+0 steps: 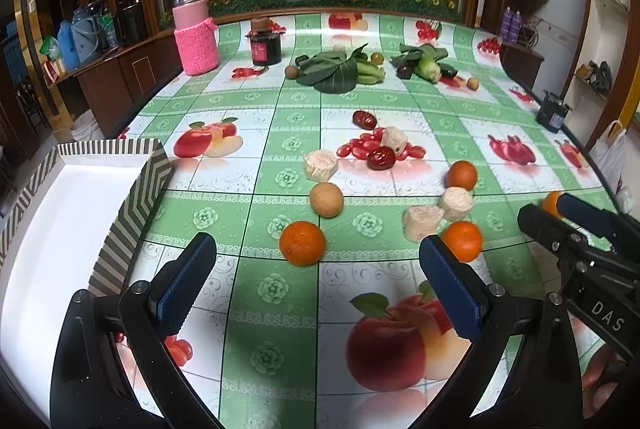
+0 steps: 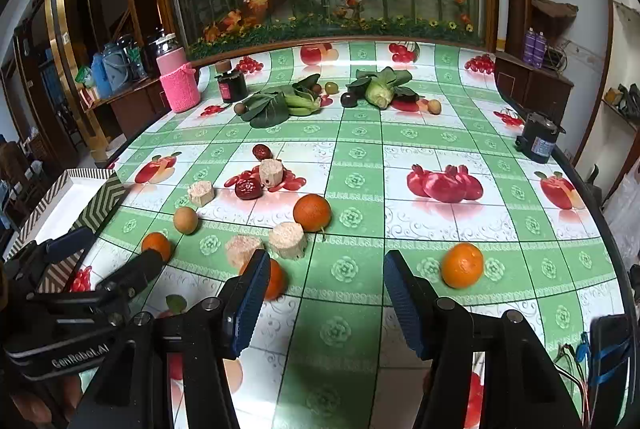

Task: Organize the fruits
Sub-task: 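Move both grippers toward the fruits on the tablecloth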

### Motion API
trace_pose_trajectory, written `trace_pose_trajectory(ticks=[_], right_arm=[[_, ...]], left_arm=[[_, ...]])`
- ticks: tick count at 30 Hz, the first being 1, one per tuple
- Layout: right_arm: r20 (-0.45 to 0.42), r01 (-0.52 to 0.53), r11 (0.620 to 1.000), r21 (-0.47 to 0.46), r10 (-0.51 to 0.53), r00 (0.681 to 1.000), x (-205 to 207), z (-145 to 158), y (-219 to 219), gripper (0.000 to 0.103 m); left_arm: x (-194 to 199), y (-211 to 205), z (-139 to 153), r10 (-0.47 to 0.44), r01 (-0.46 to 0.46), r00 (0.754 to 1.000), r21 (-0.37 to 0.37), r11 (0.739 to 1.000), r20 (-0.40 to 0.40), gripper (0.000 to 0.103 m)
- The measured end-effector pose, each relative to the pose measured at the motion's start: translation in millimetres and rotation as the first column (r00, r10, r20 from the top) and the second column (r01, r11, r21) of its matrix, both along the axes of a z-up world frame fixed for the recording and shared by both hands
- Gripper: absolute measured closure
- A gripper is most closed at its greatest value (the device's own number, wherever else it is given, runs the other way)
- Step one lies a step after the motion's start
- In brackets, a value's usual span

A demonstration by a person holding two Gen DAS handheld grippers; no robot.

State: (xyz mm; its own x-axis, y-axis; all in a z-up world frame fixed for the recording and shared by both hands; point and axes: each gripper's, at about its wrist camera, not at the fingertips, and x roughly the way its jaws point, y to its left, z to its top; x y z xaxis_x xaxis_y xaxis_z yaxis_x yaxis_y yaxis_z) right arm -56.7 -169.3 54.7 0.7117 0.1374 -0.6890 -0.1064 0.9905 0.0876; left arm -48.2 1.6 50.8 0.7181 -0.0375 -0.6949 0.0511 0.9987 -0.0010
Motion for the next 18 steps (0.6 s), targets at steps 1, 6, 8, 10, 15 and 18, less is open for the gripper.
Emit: trace_pose_trajectory(ticks=[1,6,8,10,15,18], right_arm=[[0.001,-0.004,1.000,0.005,0.004,1.000,-2.1,-0.8,-2.5,0.045],[0.012,-0.022,1.000,0.007,0.022,1.000,-12.2,0.6,-7.6,0.045],[0.012,-0.026,1.000,-0.005,0.026,1.000,-14.6,-0.6,-8.3,0.045],[0.015,-0.028,0.999,-0.020,0.028,0.999,-16.6,-1.2,-8.8,0.045],[0.010,-0.022,1.000,-0.013,0.022,1.000,-20.8,-4.6,-17.7,0.045],[0.005,-0.025,1.000,0.012,0.025,1.000,-22.1,-6.3,-24.1,0.045]], left_arm=[[-0.9,-0.5,0.9,-0.002,0.002,1.000,-0.004,1.000,0.001,0.000],[-5.1,-2.8,0.5,-0.017,0.017,1.000,-0.013,1.000,-0.004,0.000],[-6.3,-3.5,-0.7,-0.020,0.020,1.000,-0.014,1.000,-0.008,0.000],[-7.8,-3.5,-1.3,-0.026,0.026,1.000,-0.021,0.999,-0.013,0.000],[-10.4,-6.5,-2.5,-0.044,0.044,0.999,-0.022,0.999,-0.018,0.000],[-10.4,-11.1,-3.9,-0.075,0.074,0.997,-0.016,0.997,-0.022,0.000]])
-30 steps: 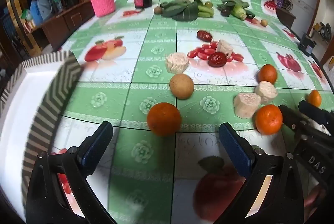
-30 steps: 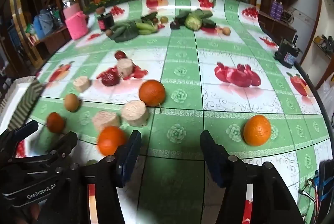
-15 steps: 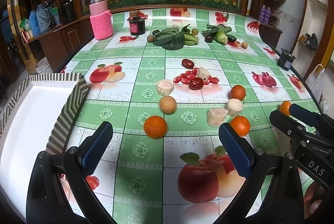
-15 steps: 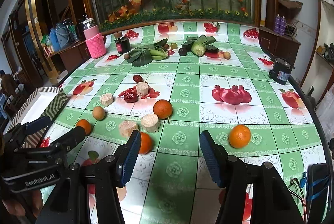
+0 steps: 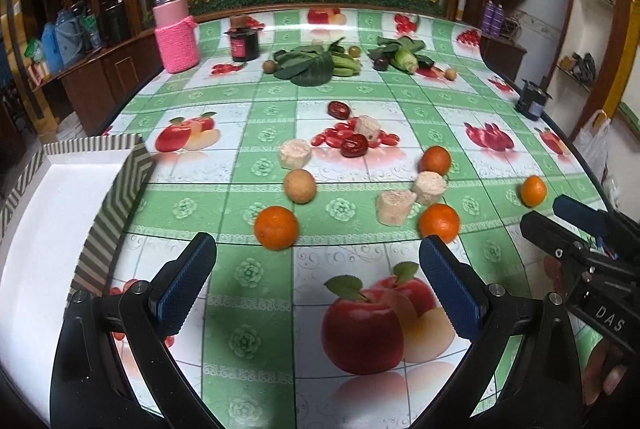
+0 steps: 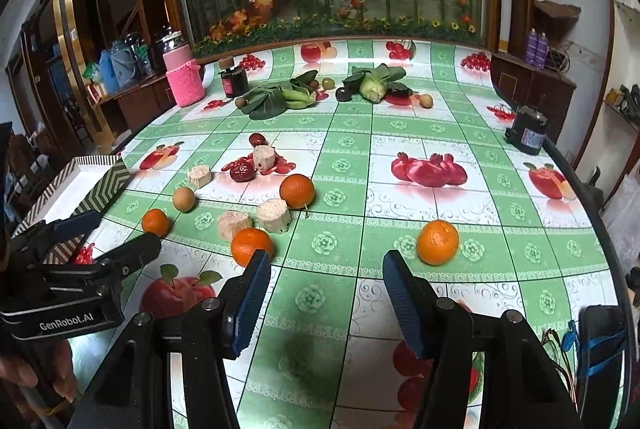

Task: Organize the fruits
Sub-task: 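Move both grippers toward the fruits on the tablecloth, then grasp an orange with the right gripper while the left gripper grasps a pale cylindrical slice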

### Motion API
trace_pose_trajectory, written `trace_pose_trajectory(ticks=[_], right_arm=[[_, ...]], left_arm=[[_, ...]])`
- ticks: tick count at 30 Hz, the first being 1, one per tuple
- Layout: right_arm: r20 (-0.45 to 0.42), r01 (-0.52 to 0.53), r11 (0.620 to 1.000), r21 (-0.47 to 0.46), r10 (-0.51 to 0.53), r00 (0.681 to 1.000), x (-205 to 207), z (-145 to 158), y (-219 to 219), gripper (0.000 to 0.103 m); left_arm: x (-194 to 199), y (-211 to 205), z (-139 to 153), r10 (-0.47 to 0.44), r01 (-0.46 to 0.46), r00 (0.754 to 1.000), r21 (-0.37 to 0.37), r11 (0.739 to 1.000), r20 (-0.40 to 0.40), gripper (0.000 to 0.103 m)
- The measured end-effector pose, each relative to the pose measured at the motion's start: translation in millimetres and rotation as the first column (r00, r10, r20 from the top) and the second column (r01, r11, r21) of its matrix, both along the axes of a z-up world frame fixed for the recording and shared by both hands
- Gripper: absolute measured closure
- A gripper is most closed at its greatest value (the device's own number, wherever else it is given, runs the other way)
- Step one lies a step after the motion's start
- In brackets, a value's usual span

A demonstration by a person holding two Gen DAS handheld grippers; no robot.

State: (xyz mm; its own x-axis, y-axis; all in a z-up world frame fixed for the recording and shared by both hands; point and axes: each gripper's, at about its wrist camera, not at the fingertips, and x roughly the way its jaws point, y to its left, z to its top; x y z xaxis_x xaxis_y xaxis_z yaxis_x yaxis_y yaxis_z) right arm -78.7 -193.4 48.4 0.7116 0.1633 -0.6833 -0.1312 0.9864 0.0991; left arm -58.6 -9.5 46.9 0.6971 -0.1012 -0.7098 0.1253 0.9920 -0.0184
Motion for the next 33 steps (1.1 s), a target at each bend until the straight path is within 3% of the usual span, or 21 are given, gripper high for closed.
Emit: trace_pose_trajectory(ticks=[7,18,24,27,33], right_arm=[[-0.028,-0.097,0.992,0.079,0.100,0.995,6.4,-7.5,10.4,0.047],[-0.103,-0.190,0.981,0.035,0.193,0.976,38.0,-26.3,40.4,0.055],[-0.130,-0.241,0.970,0.037,0.244,0.961,51.0,-35.3,49.4,0.066],[-0.142,-0.253,0.967,0.009,0.252,0.957,52.9,-39.3,55.5,0.071],[-0.118,-0.205,0.977,0.049,0.210,0.971,49.0,-35.0,36.4,0.071]], left_arm=[[0.1,-3.2,-1.2,-0.031,0.031,0.999,0.009,0.999,-0.009,0.000],[11.2,12.5,-8.3,-0.007,0.006,0.999,-0.009,1.000,-0.042,0.001],[16.6,15.0,-12.9,-0.001,0.001,0.998,-0.007,1.000,-0.057,0.001],[19.8,13.3,-14.1,0.000,0.000,0.998,0.000,1.000,-0.060,0.001],[25.8,7.0,-16.8,-0.023,0.023,0.997,-0.007,1.000,-0.077,0.001]])
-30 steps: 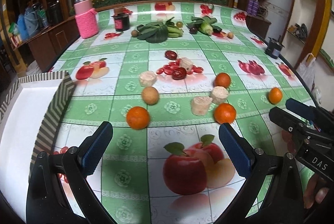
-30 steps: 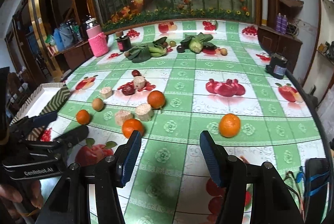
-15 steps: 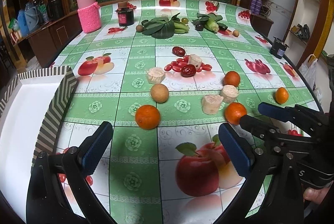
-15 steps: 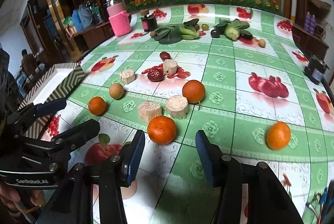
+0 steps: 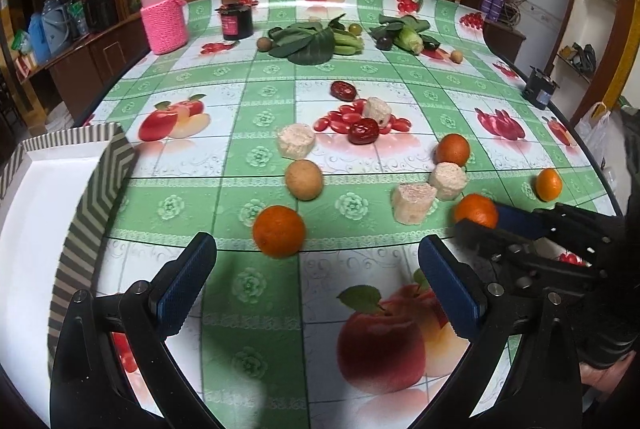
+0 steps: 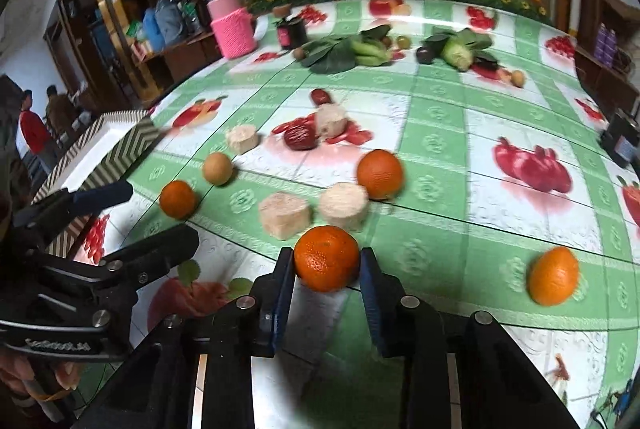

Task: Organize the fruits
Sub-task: 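Grasp an orange with the right gripper while the left gripper grasps a pale cylindrical slice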

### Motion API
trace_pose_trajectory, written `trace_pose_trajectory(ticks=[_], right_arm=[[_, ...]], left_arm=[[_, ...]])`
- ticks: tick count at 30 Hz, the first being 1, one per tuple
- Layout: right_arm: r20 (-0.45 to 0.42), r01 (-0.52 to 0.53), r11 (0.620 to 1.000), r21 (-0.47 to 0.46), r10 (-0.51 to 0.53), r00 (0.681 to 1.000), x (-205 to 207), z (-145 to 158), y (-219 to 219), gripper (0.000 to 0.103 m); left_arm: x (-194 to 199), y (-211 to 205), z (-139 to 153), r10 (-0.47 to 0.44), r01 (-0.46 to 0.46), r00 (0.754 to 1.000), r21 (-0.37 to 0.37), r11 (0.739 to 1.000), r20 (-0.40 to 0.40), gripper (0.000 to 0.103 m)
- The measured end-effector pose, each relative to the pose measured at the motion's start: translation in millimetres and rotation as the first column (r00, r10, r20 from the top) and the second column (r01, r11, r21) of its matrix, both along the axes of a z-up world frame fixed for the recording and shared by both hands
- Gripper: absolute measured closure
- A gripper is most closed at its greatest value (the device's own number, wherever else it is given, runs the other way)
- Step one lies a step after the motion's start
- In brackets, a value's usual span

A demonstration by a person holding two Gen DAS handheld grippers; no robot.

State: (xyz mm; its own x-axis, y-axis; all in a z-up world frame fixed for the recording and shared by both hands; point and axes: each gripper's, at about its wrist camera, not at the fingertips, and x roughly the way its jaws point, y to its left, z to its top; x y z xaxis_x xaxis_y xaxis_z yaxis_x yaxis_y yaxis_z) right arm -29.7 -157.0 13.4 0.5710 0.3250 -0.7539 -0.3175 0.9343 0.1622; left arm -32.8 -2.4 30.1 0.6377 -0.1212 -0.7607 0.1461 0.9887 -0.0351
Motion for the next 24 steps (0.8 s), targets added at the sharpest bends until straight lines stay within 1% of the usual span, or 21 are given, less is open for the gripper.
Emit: trace_pose_trajectory(ticks=[2,6,9,11,13,18,20,21,22,23,24], right_arm=[[0.008,0.022,1.000,0.012,-0.022,1.000,-3.0,3.9,-9.9,0.071],[0.011,0.073,0.997,0.030,-0.073,0.997,-7.4,7.0,-30.0,0.071],[0.013,0.084,0.996,0.042,-0.085,0.996,-10.2,6.7,-37.1,0.071],[0.019,0.096,0.995,0.035,-0.096,0.995,-11.5,6.7,-40.7,0.071],[0.016,0.097,0.994,0.045,-0.098,0.995,-11.4,6.4,-43.3,0.071],[0.019,0.104,0.993,0.052,-0.105,0.994,-12.1,5.1,-47.7,0.071],[0.019,0.108,0.992,0.060,-0.109,0.994,-11.3,5.4,-49.4,0.071],[0.019,0.109,0.992,0.062,-0.110,0.994,-11.2,5.4,-50.0,0.071],[0.018,0.109,0.992,0.063,-0.110,0.994,-11.0,5.5,-50.3,0.071],[0.018,0.109,0.992,0.063,-0.110,0.994,-10.7,5.3,-50.5,0.071],[0.018,0.108,0.992,0.064,-0.109,0.994,-10.6,5.5,-50.2,0.071]], left_arm=[[2.6,-8.1,-0.5,-0.026,0.026,1.000,0.011,1.000,-0.002,0.001],[10.1,-25.0,-2.1,-0.085,0.085,0.996,0.009,0.996,-0.013,0.001],[14.0,-38.8,-4.8,-0.132,0.133,0.991,0.022,0.991,-0.021,0.006],[17.8,-47.5,-7.8,-0.156,0.157,0.987,0.037,0.987,-0.028,0.011],[22.7,-53.2,-11.3,-0.170,0.171,0.985,0.044,0.984,-0.043,0.023],[33.9,-58.9,-18.5,-0.181,0.184,0.981,0.041,0.982,-0.069,0.035],[37.5,-60.1,-21.1,-0.183,0.186,0.980,0.041,0.982,-0.075,0.042],[37.4,-59.9,-20.5,-0.182,0.185,0.981,0.046,0.982,-0.067,0.049],[38.2,-60.3,-19.9,-0.187,0.190,0.980,0.040,0.981,-0.064,0.060],[38.8,-60.2,-19.4,-0.190,0.192,0.980,0.035,0.981,-0.065,0.066],[39.8,-60.5,-18.8,-0.193,0.196,0.979,0.034,0.980,-0.067,0.074]])
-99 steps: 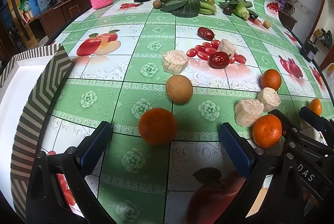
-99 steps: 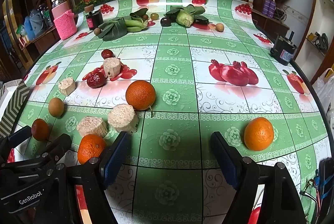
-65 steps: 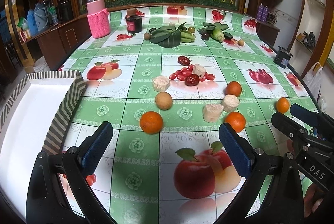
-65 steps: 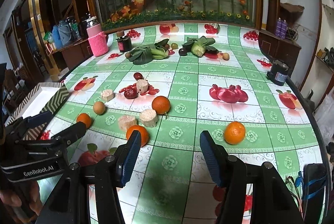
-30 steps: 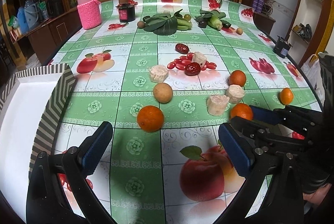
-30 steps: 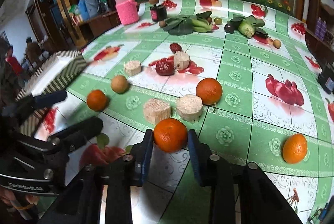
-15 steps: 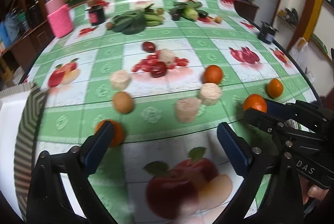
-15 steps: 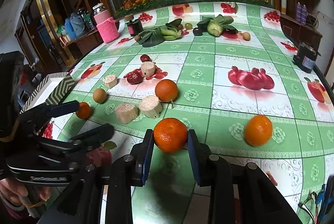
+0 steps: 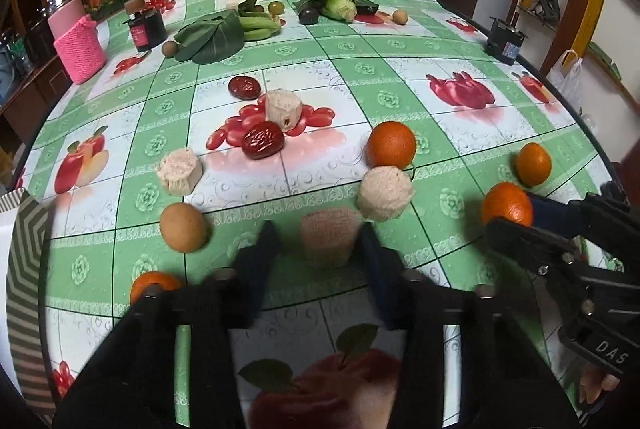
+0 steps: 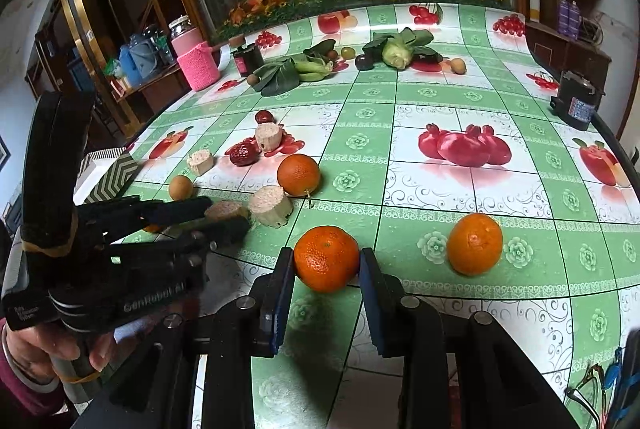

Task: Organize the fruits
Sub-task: 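Grasp an orange with the right gripper while the left gripper grasps a pale cylindrical slice, then carry the orange and the pale slice over the white tray with both grippers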

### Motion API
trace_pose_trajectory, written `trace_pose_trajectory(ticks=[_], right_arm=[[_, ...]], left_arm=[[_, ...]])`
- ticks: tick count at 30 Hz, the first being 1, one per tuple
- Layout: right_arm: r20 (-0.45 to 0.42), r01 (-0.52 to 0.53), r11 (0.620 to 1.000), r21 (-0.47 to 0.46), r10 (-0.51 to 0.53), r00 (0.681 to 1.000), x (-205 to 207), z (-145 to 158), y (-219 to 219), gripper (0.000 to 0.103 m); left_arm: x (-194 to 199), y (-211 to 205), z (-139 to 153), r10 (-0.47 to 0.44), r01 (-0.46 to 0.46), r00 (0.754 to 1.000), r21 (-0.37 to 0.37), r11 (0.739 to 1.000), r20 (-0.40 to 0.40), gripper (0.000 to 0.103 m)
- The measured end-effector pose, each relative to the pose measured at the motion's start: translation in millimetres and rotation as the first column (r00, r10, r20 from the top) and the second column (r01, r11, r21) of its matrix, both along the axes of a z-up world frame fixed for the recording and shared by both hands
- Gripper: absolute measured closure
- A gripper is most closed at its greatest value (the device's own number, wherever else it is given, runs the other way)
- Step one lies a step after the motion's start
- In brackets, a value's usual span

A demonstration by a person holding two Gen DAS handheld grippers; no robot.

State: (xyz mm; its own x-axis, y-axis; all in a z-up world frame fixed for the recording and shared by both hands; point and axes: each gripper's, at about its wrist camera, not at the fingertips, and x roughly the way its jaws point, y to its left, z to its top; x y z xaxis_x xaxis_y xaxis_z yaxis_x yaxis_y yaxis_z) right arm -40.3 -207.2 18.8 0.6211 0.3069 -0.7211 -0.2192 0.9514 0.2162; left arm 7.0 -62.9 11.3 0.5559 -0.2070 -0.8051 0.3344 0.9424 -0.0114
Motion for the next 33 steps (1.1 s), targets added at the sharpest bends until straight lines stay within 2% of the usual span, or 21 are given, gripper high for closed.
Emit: trace_pose_trajectory(ticks=[8,18,26,33], right_arm=[[0.004,-0.021,1.000,0.003,0.021,1.000,-1.7,4.5,11.6,0.071],[0.017,-0.103,0.995,0.017,0.103,0.995,-2.7,14.5,54.4,0.071],[0.034,-0.205,0.978,0.029,0.204,0.978,-0.1,26.9,103.8,0.071],[0.050,-0.320,0.947,0.019,0.319,0.946,4.4,39.1,161.3,0.071]], left_arm=[[-9.0,7.2,4.3,0.010,-0.010,1.000,-0.024,1.000,-0.010,0.074],[-29.0,48.5,27.8,0.108,-0.107,0.993,-0.023,0.994,0.037,0.074],[-44.9,106.7,53.4,0.225,-0.225,0.971,-0.014,0.974,0.083,0.074],[-54.1,158.0,69.7,0.319,-0.322,0.940,0.004,0.947,0.122,0.074]])
